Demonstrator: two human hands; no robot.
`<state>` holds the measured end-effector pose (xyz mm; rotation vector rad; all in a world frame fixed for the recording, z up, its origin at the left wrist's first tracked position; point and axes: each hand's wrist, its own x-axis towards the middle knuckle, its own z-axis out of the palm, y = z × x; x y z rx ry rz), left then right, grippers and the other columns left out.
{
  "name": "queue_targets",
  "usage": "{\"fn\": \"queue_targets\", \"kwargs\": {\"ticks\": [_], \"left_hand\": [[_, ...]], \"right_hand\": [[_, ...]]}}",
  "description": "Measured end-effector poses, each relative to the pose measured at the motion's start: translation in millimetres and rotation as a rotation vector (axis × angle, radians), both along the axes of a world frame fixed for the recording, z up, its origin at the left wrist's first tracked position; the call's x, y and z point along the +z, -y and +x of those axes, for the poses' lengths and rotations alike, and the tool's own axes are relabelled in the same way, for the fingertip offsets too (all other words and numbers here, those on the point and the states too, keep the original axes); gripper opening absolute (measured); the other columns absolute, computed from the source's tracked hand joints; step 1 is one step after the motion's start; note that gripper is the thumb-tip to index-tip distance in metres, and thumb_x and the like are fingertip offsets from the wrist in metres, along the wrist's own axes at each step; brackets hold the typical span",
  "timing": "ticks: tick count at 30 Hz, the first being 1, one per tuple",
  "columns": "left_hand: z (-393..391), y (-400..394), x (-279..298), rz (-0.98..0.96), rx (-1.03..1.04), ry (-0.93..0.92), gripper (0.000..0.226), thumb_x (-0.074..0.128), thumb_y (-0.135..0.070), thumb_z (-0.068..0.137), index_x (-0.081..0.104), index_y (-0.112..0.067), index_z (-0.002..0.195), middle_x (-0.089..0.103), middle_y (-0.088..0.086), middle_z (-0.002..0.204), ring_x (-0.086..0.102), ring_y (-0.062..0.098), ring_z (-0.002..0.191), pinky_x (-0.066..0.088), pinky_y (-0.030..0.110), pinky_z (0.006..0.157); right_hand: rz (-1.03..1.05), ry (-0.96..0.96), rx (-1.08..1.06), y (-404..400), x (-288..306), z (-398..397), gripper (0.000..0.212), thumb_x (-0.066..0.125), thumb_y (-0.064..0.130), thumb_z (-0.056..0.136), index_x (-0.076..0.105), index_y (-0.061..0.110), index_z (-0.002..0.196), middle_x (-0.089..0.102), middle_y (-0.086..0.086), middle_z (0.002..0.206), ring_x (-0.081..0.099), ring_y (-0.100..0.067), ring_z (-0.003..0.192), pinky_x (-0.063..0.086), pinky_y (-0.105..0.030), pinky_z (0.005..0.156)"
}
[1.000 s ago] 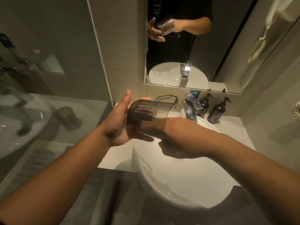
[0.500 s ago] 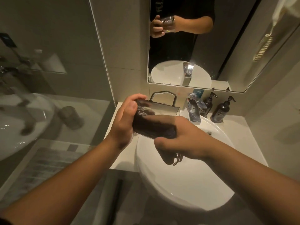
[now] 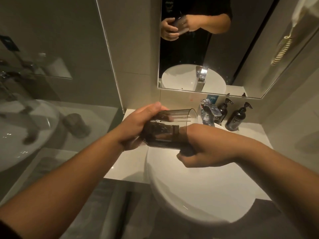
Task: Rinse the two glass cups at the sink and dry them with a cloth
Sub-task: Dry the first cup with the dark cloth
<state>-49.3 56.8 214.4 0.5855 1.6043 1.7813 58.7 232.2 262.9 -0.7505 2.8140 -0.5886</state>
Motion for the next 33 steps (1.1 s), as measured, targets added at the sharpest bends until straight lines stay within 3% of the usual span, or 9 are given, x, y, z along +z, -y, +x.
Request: {"fn": "queue_targets", "kwargs": {"ticks": [6, 10, 12, 15, 18, 21, 24, 28, 33], "left_hand": [[7.0, -6.8, -19.5, 0.110, 0.167, -0.146, 0.028, 0.048, -0.031, 0.092, 0.070, -0.016, 0.099, 0.073, 0.001, 0.094, 0.070, 0.017, 0.086, 0.057, 0.030, 0.078], [2.8, -4.5, -26.7, 0.093, 0.196, -0.284, 0.030, 0.053, -0.048, 0.084, 0.075, -0.033, 0.098, 0.073, -0.002, 0.100, 0.068, 0.024, 0.097, 0.054, 0.046, 0.088], [3.1, -4.3, -29.5, 0.139, 0.196, -0.231, 0.029, 0.054, -0.047, 0.083, 0.076, -0.034, 0.096, 0.072, 0.003, 0.102, 0.067, 0.026, 0.098, 0.054, 0.046, 0.087], [6.8, -4.9, -34.6, 0.253, 0.266, -0.080, 0.025, 0.053, -0.035, 0.090, 0.077, -0.029, 0.092, 0.072, 0.003, 0.095, 0.069, 0.018, 0.090, 0.057, 0.035, 0.077], [11.3, -9.0, -39.6, 0.326, 0.392, 0.207, 0.025, 0.057, -0.038, 0.089, 0.072, -0.020, 0.096, 0.069, 0.009, 0.104, 0.066, 0.025, 0.098, 0.057, 0.044, 0.078], [13.0, -16.4, -39.2, 0.376, 0.532, 0.495, 0.039, 0.047, -0.048, 0.099, 0.077, -0.025, 0.091, 0.077, 0.000, 0.098, 0.068, 0.024, 0.101, 0.059, 0.045, 0.076], [15.9, -27.6, -30.6, 0.421, 0.538, 0.582, 0.047, 0.038, -0.052, 0.102, 0.072, -0.023, 0.113, 0.079, 0.003, 0.096, 0.071, 0.027, 0.097, 0.059, 0.045, 0.076], [30.3, -45.3, -26.4, 0.443, 0.356, 0.517, 0.052, 0.043, -0.049, 0.100, 0.059, -0.019, 0.138, 0.067, 0.012, 0.132, 0.064, 0.029, 0.121, 0.054, 0.044, 0.099], [26.2, -33.2, -28.3, 0.499, 0.175, 0.342, 0.075, 0.061, -0.039, 0.092, 0.026, -0.024, 0.157, 0.054, 0.013, 0.147, 0.053, 0.032, 0.133, 0.041, 0.049, 0.112]], "right_hand": [[-0.369, 0.326, -0.114, -3.1, 1.3, 3.2, 0.029, 0.060, 0.004, 0.089, 0.059, 0.016, 0.116, 0.065, 0.020, 0.058, 0.061, 0.000, 0.054, 0.046, -0.013, 0.055], [-0.716, 0.451, -0.158, -5.6, -0.4, 0.8, 0.040, 0.060, -0.009, 0.081, 0.059, 0.010, 0.117, 0.069, 0.026, 0.073, 0.065, 0.008, 0.068, 0.046, -0.005, 0.063], [-0.840, 0.514, -0.174, -10.3, -1.2, -1.8, 0.053, 0.067, 0.004, 0.079, 0.052, 0.000, 0.130, 0.075, 0.005, 0.098, 0.071, -0.011, 0.090, 0.058, -0.028, 0.080], [-1.036, 0.549, -0.251, -28.9, -4.7, -3.7, 0.065, 0.070, 0.013, 0.074, 0.051, -0.001, 0.134, 0.054, -0.032, 0.130, 0.047, -0.055, 0.122, 0.031, -0.071, 0.104], [-1.190, 0.388, -0.335, -41.9, -2.7, -1.9, 0.054, 0.060, 0.004, 0.076, 0.056, -0.001, 0.130, 0.058, -0.028, 0.128, 0.054, -0.046, 0.121, 0.038, -0.058, 0.106], [-1.277, 0.055, -0.421, -34.4, 0.7, 6.1, 0.050, 0.053, -0.002, 0.079, 0.060, 0.007, 0.127, 0.071, -0.008, 0.110, 0.069, -0.020, 0.096, 0.053, -0.027, 0.081], [-0.956, -0.362, -0.489, -8.2, -14.3, 9.9, 0.049, 0.058, 0.003, 0.084, 0.056, 0.017, 0.131, 0.069, 0.002, 0.110, 0.067, -0.014, 0.098, 0.054, -0.029, 0.081], [-0.383, -0.710, -0.386, 15.5, -45.8, -1.6, 0.048, 0.059, 0.013, 0.086, 0.054, -0.001, 0.132, 0.049, -0.021, 0.142, 0.042, -0.031, 0.136, 0.039, -0.052, 0.109], [-0.330, -0.752, -0.360, 12.8, -42.3, -7.1, 0.041, 0.059, 0.016, 0.085, 0.062, -0.003, 0.121, 0.032, -0.027, 0.150, 0.016, -0.044, 0.146, 0.020, -0.051, 0.119]]}}
